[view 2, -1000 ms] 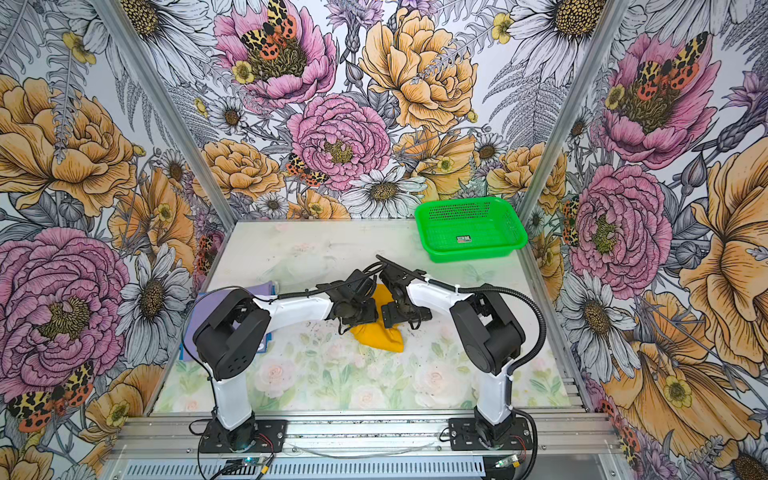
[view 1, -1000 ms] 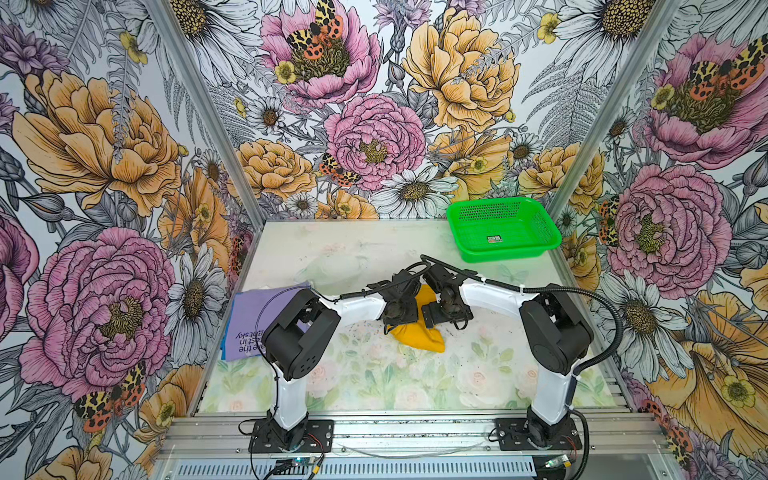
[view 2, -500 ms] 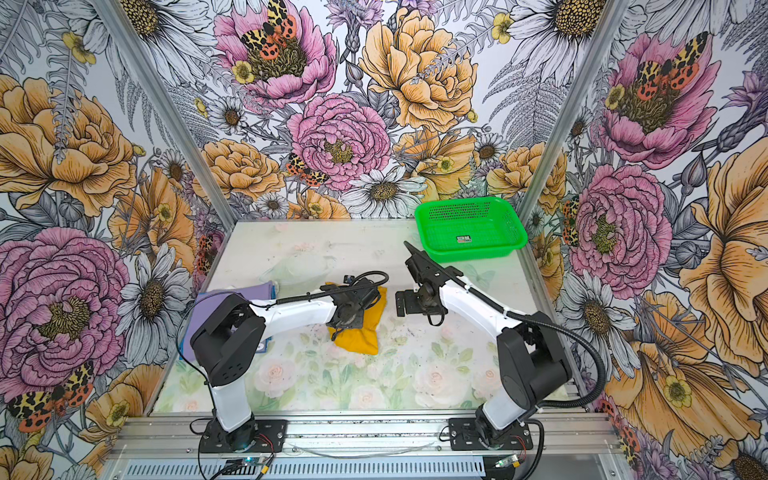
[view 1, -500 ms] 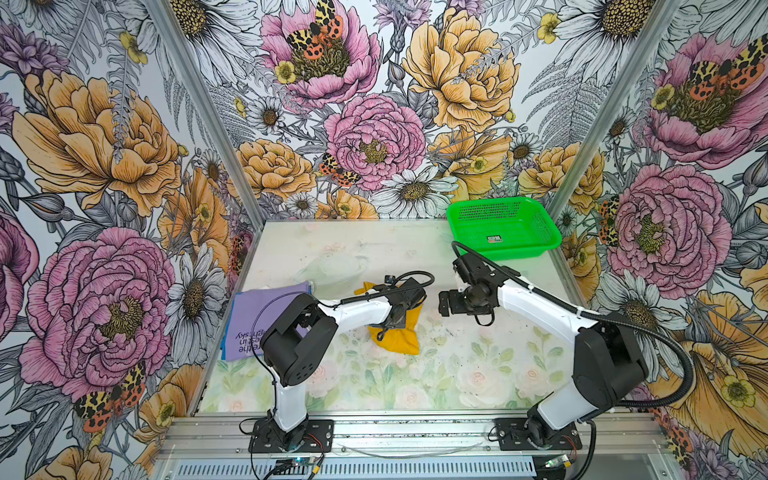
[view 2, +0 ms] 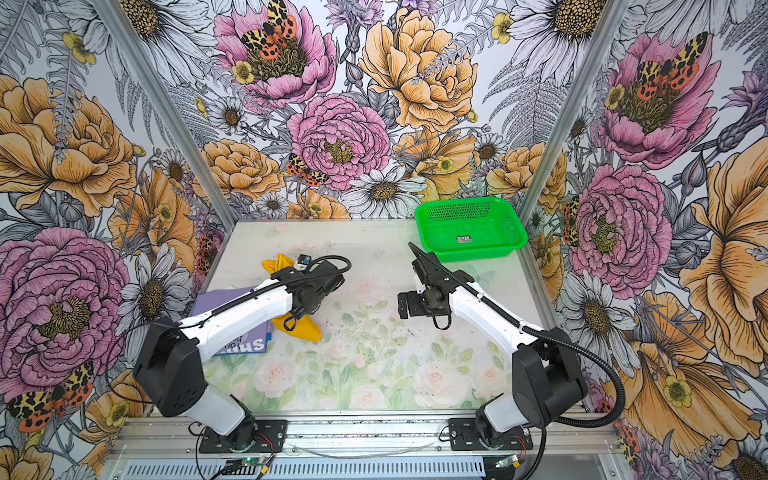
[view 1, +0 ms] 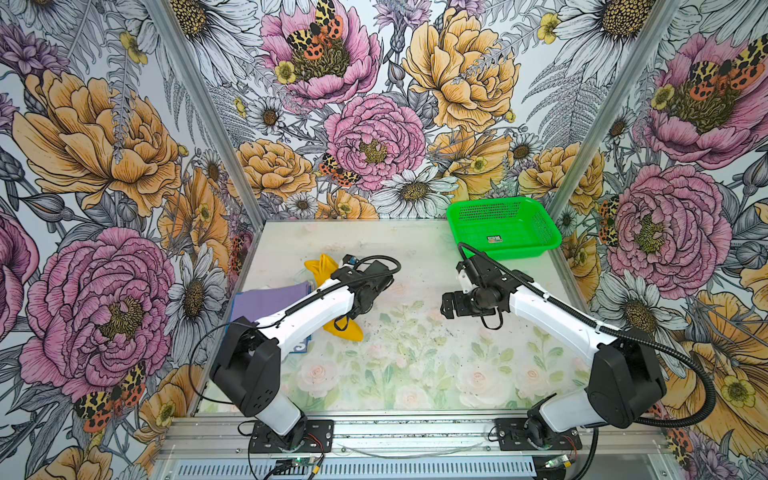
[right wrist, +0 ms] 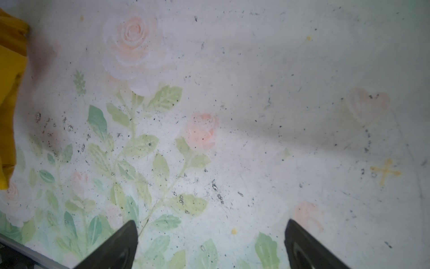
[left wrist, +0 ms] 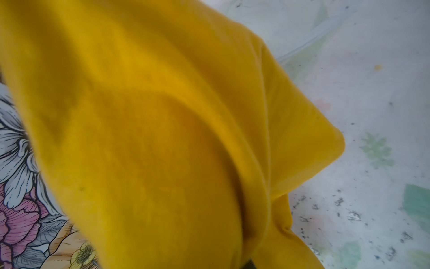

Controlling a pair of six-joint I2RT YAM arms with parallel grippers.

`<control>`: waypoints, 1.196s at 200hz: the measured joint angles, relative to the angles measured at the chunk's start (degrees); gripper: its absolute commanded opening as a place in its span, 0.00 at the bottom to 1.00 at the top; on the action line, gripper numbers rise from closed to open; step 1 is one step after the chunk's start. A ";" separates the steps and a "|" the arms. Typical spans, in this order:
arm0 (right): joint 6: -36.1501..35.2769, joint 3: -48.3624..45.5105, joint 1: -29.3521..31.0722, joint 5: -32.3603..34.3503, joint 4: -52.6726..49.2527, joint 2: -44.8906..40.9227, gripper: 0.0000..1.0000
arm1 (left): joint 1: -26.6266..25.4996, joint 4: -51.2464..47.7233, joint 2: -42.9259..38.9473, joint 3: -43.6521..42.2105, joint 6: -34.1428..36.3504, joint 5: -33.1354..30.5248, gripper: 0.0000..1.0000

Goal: Fold and stack the t-shirts
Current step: 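Carry the folded yellow shirt with the left gripper onto the lavender shirt stack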

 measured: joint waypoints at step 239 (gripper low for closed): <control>-2.67 -2.43 1.64 -5.81 1.97 -1.92 0.99 | 46.69 13.16 -14.64 -8.24 28.02 21.57 0.99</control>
